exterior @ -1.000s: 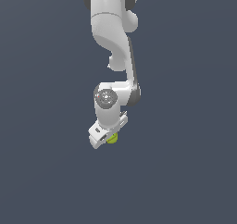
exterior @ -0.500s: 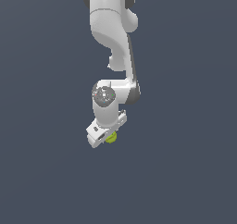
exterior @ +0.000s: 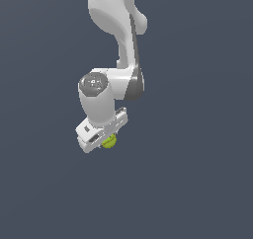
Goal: Pick up the object and move it to a goal position.
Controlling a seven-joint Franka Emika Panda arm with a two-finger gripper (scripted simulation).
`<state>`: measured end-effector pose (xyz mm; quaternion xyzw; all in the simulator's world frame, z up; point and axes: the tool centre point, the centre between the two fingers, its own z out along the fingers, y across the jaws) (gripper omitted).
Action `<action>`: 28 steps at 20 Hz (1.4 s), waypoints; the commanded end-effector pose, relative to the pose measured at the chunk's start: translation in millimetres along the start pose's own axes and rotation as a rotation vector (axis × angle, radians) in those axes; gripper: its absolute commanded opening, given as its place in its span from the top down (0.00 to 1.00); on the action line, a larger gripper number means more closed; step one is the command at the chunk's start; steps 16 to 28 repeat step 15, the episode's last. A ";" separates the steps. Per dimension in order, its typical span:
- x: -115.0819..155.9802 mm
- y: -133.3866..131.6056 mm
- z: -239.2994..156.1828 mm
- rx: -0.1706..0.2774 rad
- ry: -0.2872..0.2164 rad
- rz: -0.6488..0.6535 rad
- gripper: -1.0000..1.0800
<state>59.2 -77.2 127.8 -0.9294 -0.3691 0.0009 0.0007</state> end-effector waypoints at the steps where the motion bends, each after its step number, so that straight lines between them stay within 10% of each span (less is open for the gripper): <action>1: -4.9 10.3 -25.2 -0.001 0.002 0.000 1.00; 28: -15.4 36.7 -82.1 -0.002 0.001 0.000 1.00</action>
